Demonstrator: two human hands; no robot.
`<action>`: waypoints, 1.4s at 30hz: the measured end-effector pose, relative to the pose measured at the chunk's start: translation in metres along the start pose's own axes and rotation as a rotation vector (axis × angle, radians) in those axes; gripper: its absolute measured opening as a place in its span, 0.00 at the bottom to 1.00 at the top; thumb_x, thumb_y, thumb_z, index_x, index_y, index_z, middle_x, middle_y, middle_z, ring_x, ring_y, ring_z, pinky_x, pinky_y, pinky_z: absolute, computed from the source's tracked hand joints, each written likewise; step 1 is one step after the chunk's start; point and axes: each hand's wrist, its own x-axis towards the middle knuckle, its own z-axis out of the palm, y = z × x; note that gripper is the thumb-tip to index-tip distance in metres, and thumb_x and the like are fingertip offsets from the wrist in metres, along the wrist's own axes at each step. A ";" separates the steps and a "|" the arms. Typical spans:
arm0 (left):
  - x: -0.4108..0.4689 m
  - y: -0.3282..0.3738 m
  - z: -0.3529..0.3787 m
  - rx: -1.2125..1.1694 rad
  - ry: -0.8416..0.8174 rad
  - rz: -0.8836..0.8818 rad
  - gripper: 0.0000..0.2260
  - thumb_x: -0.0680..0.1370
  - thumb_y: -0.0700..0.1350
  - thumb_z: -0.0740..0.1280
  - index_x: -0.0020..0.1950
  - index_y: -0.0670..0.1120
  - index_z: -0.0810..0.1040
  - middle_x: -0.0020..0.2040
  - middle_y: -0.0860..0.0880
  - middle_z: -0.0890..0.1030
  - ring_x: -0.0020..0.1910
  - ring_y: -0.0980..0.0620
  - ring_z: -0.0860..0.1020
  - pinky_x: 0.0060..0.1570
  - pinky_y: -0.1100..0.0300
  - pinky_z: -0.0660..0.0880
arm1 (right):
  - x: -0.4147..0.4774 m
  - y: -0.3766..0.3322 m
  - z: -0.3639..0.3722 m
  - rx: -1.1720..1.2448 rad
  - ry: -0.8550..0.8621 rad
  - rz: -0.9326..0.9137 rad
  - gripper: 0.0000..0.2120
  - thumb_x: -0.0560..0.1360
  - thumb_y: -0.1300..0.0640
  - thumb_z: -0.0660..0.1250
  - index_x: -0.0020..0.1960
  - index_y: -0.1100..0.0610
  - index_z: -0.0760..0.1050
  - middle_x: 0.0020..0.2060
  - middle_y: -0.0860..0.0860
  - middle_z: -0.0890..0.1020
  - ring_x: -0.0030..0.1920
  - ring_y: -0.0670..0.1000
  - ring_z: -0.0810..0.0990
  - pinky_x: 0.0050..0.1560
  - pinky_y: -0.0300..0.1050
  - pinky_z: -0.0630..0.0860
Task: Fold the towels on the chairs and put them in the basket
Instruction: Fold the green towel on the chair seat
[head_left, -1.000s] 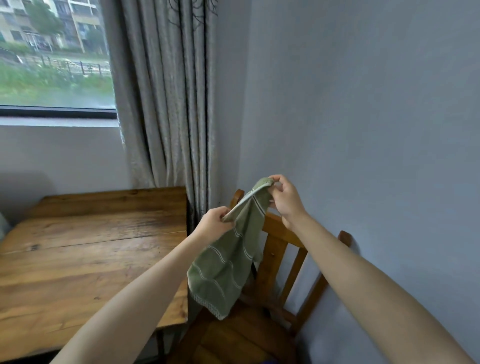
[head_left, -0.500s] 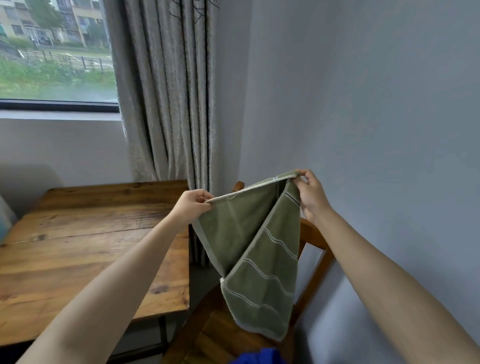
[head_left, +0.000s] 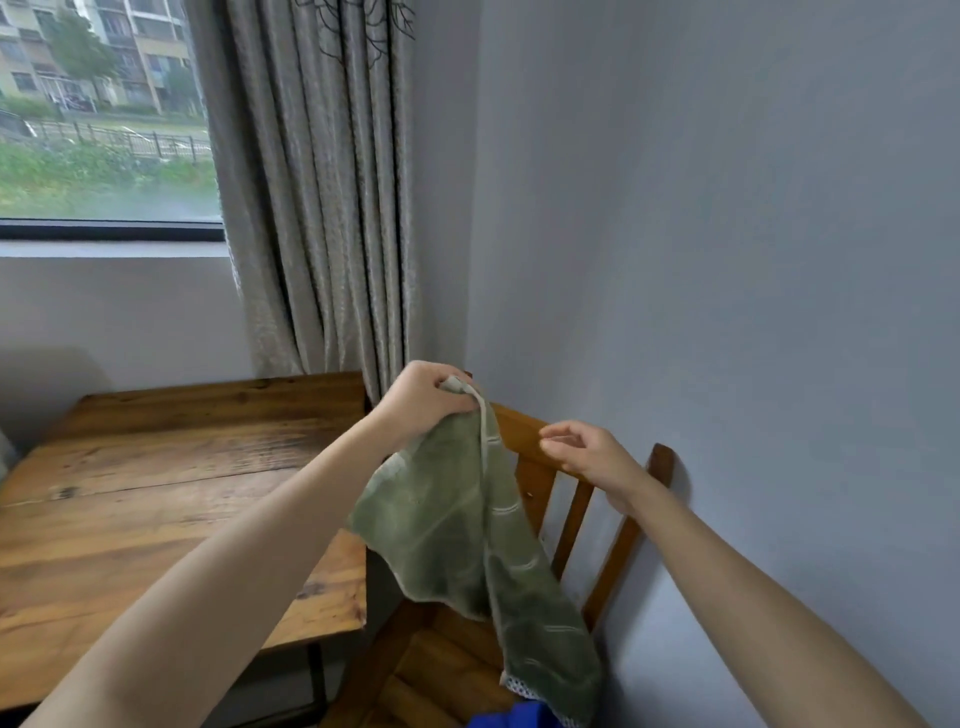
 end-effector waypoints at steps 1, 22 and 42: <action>-0.001 0.002 0.008 0.074 -0.035 0.026 0.04 0.71 0.38 0.72 0.41 0.46 0.84 0.38 0.53 0.81 0.36 0.60 0.78 0.33 0.73 0.75 | -0.004 -0.005 0.007 0.023 -0.058 -0.040 0.07 0.75 0.51 0.67 0.51 0.43 0.73 0.54 0.45 0.78 0.56 0.45 0.76 0.57 0.42 0.73; -0.078 -0.073 0.064 -0.251 -0.186 -0.289 0.27 0.73 0.51 0.70 0.69 0.58 0.64 0.45 0.49 0.74 0.44 0.55 0.74 0.44 0.65 0.69 | -0.014 -0.085 0.037 0.316 0.094 -0.132 0.07 0.76 0.63 0.64 0.53 0.62 0.76 0.40 0.49 0.78 0.42 0.47 0.76 0.46 0.40 0.75; -0.053 -0.104 -0.058 -0.025 -0.108 -0.340 0.05 0.72 0.38 0.70 0.38 0.45 0.77 0.36 0.50 0.79 0.37 0.53 0.74 0.37 0.65 0.70 | 0.054 -0.121 -0.039 0.517 0.401 -0.065 0.08 0.78 0.58 0.63 0.39 0.55 0.73 0.38 0.51 0.77 0.39 0.48 0.76 0.39 0.41 0.74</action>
